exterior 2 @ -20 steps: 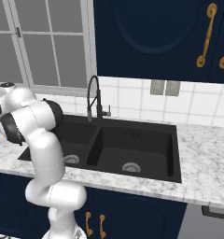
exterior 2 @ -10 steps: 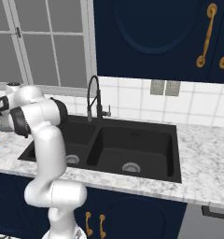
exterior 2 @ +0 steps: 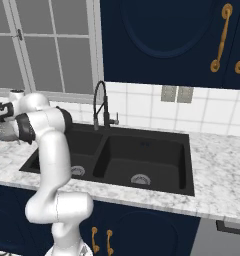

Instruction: Put the colander in the sink, put the tangerine in the colander, and turn on the sink faucet and pour water over the colander.

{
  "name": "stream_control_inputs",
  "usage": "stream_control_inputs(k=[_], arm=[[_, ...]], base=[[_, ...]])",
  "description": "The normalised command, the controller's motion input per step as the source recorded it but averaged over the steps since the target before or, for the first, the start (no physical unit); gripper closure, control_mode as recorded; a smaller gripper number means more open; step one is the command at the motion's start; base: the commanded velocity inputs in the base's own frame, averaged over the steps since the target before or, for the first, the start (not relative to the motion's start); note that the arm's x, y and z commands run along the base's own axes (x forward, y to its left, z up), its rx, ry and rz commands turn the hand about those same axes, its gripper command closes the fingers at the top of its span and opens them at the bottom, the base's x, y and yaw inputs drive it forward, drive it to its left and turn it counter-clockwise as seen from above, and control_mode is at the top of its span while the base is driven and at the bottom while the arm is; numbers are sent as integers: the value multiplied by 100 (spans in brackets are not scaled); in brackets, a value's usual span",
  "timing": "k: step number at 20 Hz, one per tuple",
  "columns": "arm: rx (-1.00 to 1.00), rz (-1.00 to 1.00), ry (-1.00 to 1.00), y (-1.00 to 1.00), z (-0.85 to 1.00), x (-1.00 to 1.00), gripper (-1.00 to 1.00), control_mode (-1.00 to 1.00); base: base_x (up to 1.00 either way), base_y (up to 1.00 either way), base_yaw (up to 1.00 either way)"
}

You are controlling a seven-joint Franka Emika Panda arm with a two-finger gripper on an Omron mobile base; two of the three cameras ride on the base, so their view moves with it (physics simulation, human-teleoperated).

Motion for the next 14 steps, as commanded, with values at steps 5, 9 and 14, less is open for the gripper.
stream_control_inputs(k=[5,9,14], arm=[[-4,0,0,22,-23,8,-100,-100],[-2,0,0,8,-26,0,-100,-100],[0,0,0,-8,-24,-15,100,-100]], base=[[0,0,0],[0,0,0],[0,0,0]])
